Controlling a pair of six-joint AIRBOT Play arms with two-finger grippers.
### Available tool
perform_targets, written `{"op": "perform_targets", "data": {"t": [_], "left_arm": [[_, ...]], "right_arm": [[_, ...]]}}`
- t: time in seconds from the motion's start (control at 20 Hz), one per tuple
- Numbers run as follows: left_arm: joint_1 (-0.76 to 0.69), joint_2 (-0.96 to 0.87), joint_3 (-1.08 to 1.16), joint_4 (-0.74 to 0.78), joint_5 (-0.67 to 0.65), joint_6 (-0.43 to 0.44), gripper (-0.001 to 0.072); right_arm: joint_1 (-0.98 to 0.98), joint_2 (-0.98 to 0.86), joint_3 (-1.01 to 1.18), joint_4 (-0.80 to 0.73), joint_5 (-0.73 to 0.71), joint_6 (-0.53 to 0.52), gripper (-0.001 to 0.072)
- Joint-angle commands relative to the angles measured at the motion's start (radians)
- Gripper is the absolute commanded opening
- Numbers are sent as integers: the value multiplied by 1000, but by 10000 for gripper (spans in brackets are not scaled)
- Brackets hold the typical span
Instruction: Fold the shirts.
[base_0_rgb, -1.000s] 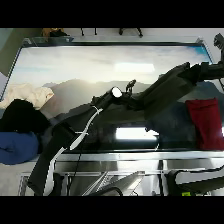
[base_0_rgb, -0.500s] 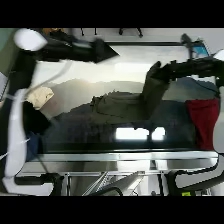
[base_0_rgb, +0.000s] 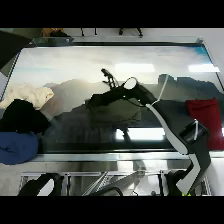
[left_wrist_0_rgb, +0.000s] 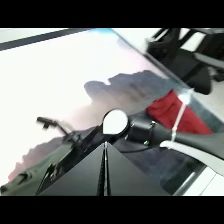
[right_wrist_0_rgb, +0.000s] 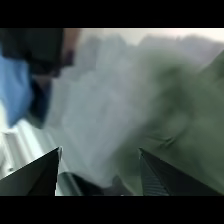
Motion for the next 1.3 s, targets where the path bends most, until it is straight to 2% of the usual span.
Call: {"op": "perform_targets", "data": {"t": [0.0, 0.1, 0.2, 0.25, 0.3, 0.4, 0.5, 0.7, 0.95, 1.1, 1.2, 1.25], "left_arm": [[60, 114, -126, 31, 12, 13, 15], [83, 162, -204, 31, 46, 18, 16], [104, 196, -264, 28, 67, 33, 15], [112, 208, -285, 28, 72, 34, 15], [122, 219, -301, 28, 72, 34, 15], [139, 238, -330, 9, 73, 33, 15], [137, 257, -360, 11, 74, 33, 15], [135, 289, -414, 10, 74, 31, 16], [136, 343, -509, 11, 74, 29, 16], [136, 378, -575, 12, 81, 23, 16], [136, 386, -601, 10, 82, 11, 15], [136, 387, -609, 11, 82, 1, 16]], "right_arm": [[40, -25, 5, -22, -62, -18, 541], [-49, 55, 7, -58, -15, -8, 541], [-180, 140, 7, -148, 55, 60, 542], [-249, 176, 6, -211, 103, 103, 566], [-325, 207, 6, -294, 164, 157, 676], [-453, 230, 3, -462, 296, 215, 686], [-545, 229, -58, -510, 344, 221, 685], [-595, 178, -242, -465, 289, 145, 686], [-589, 14, -283, -113, 275, -44, 685], [-589, -38, -283, 22, 274, -117, 677], [-589, -53, -283, 48, 272, -142, 548], [-589, -57, -283, 54, 273, -146, 548]]}}
